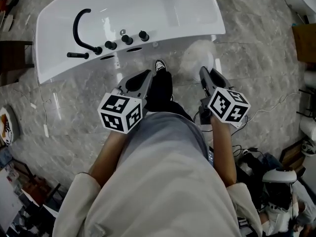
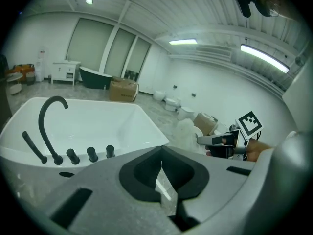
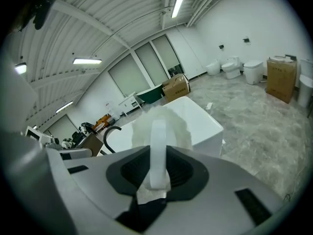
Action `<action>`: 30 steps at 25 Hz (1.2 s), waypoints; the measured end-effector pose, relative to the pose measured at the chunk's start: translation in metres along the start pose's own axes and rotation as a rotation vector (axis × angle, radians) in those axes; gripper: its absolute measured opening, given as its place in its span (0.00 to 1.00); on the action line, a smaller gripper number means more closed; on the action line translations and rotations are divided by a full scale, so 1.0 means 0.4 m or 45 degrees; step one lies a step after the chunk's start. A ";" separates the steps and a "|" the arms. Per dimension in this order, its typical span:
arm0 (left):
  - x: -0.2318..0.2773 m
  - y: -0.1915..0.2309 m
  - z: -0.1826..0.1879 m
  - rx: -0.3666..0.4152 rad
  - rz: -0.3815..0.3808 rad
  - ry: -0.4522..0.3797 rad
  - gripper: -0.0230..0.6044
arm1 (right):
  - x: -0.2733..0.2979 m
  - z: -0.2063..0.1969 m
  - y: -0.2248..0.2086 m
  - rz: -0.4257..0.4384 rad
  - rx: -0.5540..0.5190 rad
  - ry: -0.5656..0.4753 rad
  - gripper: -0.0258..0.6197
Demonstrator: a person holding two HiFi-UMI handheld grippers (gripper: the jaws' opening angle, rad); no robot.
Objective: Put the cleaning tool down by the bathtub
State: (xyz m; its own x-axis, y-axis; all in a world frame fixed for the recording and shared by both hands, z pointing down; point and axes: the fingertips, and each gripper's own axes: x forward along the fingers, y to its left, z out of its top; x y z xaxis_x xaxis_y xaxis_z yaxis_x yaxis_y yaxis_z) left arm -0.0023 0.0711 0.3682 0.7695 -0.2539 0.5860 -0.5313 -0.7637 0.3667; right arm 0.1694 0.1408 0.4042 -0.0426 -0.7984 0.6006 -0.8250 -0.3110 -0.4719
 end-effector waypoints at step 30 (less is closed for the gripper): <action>0.252 0.251 0.299 -0.058 -0.038 -0.014 0.04 | 0.377 0.219 0.009 0.109 -0.378 0.290 0.16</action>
State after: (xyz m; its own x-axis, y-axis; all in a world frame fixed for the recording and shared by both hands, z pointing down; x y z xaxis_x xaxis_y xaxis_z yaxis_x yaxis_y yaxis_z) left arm 0.0643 -0.1023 0.3779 0.7889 -0.2384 0.5665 -0.5236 -0.7434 0.4163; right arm 0.2096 -0.0258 0.4365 -0.2149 -0.6698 0.7108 -0.9390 -0.0584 -0.3390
